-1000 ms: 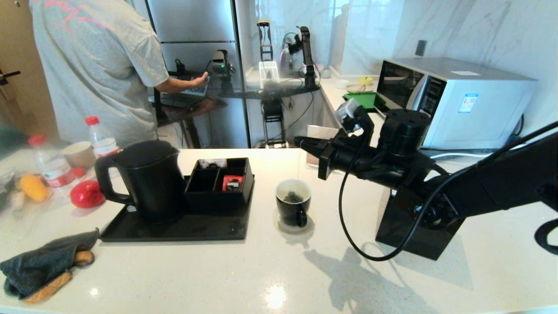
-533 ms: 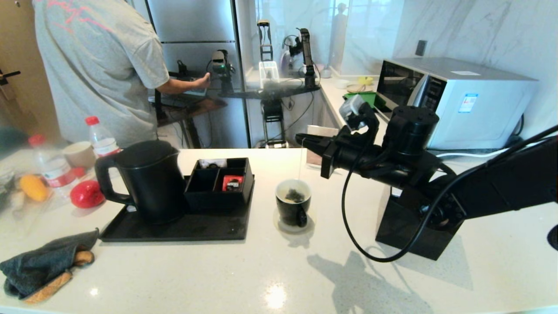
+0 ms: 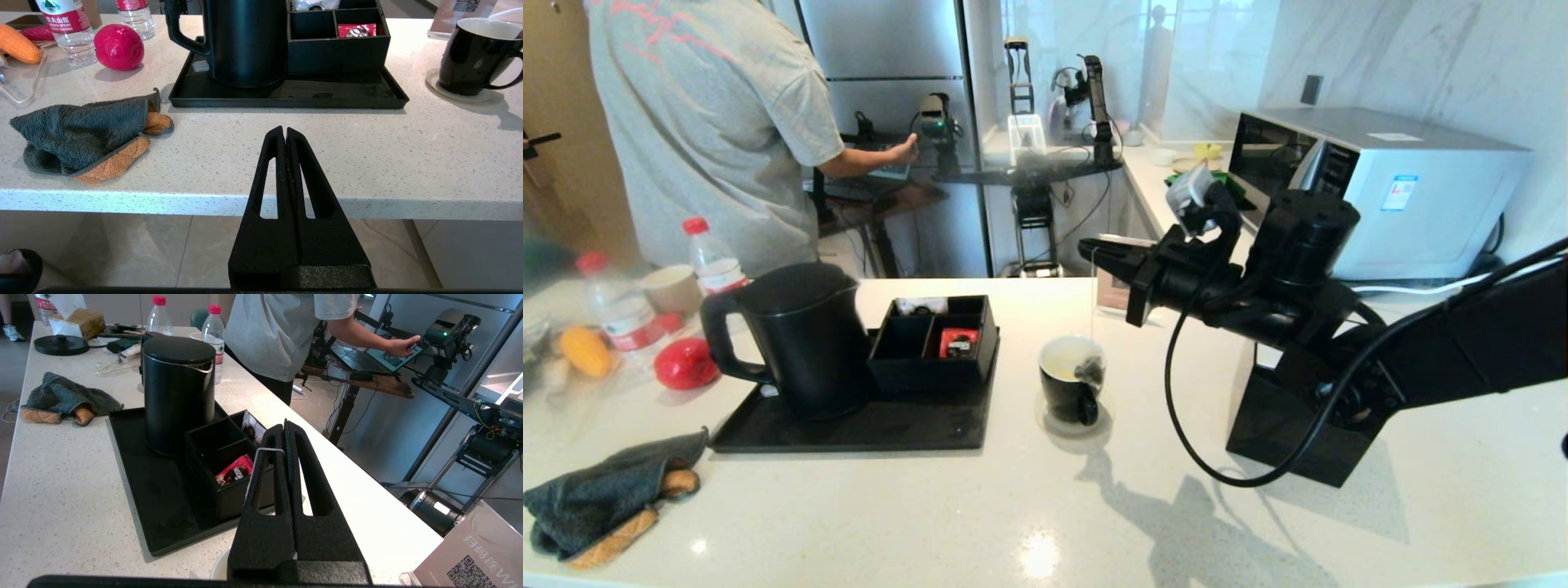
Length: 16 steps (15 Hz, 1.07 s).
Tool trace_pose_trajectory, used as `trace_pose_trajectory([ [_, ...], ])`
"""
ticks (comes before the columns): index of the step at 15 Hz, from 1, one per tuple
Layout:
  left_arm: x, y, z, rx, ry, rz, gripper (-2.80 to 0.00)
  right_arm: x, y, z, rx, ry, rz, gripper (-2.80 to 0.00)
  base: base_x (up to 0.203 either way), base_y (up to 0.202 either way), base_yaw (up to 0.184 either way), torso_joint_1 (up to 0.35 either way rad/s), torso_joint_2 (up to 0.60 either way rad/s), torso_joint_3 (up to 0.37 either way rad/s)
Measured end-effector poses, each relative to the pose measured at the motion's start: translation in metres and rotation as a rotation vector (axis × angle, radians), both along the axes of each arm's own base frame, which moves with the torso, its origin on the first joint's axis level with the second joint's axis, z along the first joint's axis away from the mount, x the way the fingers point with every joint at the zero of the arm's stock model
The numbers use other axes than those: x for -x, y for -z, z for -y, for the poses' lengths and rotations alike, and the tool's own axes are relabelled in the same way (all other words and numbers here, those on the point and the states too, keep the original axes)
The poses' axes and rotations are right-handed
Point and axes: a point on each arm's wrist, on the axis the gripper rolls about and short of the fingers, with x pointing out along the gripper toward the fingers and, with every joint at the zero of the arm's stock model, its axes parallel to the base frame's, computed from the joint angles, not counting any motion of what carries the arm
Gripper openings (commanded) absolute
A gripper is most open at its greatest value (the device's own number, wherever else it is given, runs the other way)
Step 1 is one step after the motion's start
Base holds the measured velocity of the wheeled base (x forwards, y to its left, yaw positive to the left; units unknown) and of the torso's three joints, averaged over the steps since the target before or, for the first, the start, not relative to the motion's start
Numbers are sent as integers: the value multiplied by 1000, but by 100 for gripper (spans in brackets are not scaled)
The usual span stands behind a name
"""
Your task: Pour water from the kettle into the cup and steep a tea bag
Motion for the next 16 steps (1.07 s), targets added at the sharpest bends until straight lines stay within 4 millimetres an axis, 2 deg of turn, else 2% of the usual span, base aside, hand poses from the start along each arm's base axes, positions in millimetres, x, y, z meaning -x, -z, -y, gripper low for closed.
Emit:
trace_pose_trajectory([
  [7, 0, 0, 0, 0, 0, 0, -280, 8, 11, 4, 9, 0, -16, -280, 0, 0, 0, 0, 0, 0],
  [16, 0, 0, 0, 0, 0, 0, -280, 11, 4, 6, 3, 2, -8, -280, 0, 0, 0, 0, 0, 0],
])
